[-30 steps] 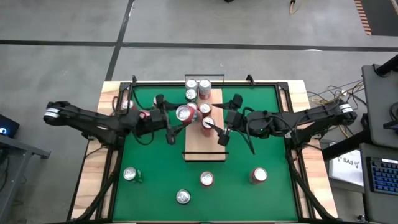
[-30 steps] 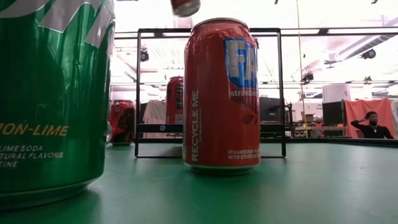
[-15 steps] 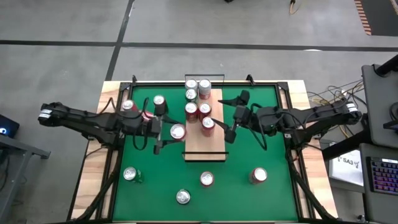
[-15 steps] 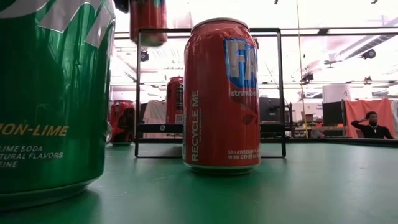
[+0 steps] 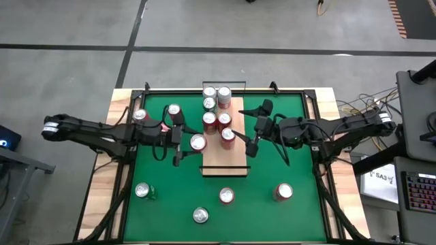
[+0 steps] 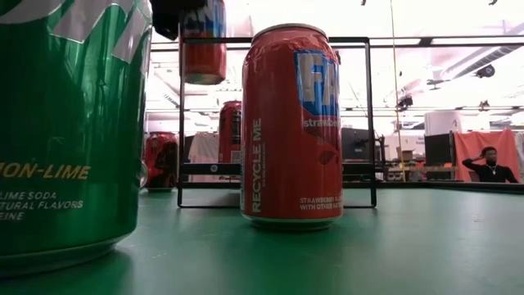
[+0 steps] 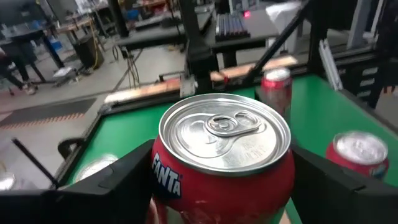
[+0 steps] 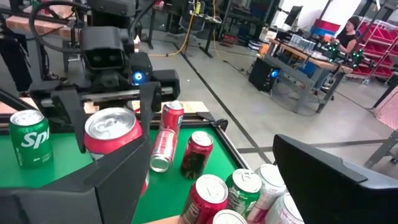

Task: Place canned beverage on shelf
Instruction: Put the orange soda can on the shelf and aligned with the other orange soda can

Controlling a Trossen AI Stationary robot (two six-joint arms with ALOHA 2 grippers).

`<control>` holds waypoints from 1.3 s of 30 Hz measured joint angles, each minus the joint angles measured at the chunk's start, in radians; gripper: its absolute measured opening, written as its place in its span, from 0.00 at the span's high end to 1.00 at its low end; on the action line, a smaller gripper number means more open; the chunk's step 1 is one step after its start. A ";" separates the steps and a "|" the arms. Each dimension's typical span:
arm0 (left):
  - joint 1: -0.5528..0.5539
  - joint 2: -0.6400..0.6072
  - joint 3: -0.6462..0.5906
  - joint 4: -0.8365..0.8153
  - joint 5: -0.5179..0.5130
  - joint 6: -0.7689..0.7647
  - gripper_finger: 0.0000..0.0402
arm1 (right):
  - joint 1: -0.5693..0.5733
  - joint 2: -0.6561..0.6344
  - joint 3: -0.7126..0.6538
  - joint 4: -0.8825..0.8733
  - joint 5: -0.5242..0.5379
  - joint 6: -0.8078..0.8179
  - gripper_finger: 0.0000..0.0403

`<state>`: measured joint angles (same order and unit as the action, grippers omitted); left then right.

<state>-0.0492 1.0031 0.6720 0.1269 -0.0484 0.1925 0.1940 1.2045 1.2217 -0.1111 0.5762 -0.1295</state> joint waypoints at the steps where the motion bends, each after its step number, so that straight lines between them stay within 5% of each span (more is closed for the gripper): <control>1: 0.004 0.000 -0.014 0.001 0.005 0.000 0.29 | 0.000 0.001 0.000 -0.002 0.000 0.000 0.19; 19: 0.020 0.119 -0.193 0.355 0.014 -0.018 0.29 | -0.011 0.010 0.000 -0.003 -0.037 0.025 0.19; 39: 0.073 0.316 -0.207 0.556 0.017 -0.027 0.29 | -0.011 0.010 0.000 -0.005 -0.033 0.053 0.19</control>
<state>0.0234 1.3194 0.4649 0.6833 -0.0317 0.1659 0.1825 1.2148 1.2213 -0.1157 0.5429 -0.0770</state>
